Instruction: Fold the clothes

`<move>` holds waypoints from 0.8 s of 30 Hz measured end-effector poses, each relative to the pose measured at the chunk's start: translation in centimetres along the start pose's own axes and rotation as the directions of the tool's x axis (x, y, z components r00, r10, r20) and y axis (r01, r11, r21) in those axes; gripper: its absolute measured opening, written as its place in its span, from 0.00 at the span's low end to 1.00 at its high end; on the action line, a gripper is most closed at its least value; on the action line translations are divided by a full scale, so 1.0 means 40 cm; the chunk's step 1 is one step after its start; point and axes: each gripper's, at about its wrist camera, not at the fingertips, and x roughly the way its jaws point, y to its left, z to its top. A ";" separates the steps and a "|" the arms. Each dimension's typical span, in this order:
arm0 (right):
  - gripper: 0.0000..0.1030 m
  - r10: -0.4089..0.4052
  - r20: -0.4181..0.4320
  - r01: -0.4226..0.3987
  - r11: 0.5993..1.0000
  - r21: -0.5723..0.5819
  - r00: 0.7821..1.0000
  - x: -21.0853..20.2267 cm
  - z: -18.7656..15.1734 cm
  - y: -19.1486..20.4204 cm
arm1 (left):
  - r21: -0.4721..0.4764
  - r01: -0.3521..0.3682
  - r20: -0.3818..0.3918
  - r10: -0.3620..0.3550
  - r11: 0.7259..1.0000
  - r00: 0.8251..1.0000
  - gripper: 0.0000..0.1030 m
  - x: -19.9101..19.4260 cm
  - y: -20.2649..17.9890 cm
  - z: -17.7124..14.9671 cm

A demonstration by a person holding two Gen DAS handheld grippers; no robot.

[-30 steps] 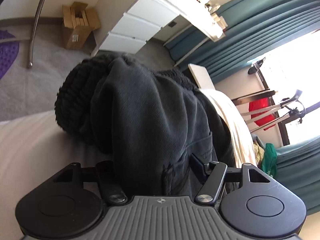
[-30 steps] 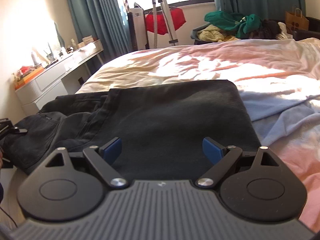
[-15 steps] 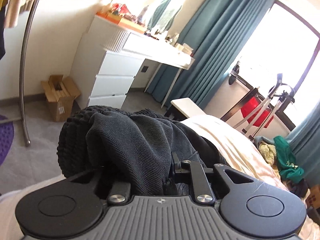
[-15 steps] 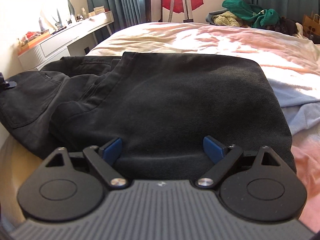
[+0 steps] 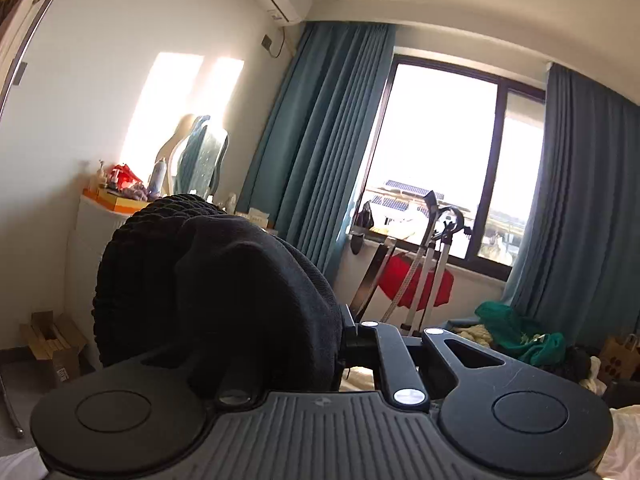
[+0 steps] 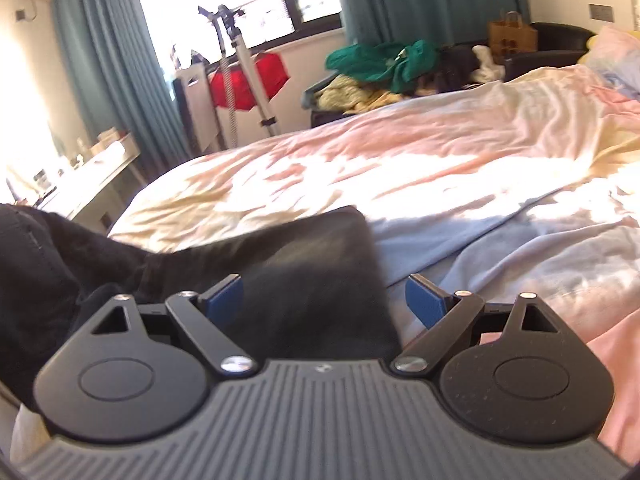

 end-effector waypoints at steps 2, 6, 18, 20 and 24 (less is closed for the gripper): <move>0.87 -0.010 0.013 0.009 0.998 0.060 1.000 -0.008 0.019 -0.047 | 0.054 0.029 0.041 -0.031 0.998 0.999 0.14 -0.023 -0.111 -0.026; 0.87 -0.018 0.030 0.012 0.983 0.184 0.999 -0.017 0.051 -0.134 | 0.209 0.110 0.067 -0.126 0.972 0.990 0.14 -0.063 -0.319 -0.152; 0.87 0.070 0.086 -0.101 0.886 0.452 0.994 -0.023 0.077 -0.336 | 0.525 0.292 -0.200 -0.217 0.800 0.955 0.18 -0.044 -0.611 -0.616; 0.88 0.116 0.068 -0.135 0.861 0.490 0.991 -0.002 0.069 -0.345 | 0.569 0.311 -0.208 -0.233 0.762 0.950 0.23 -0.049 -0.610 -0.632; 0.88 0.186 0.005 -0.164 0.853 0.495 0.983 0.040 0.054 -0.320 | 0.609 0.397 -0.282 -0.280 0.686 0.918 0.41 -0.052 -0.583 -0.624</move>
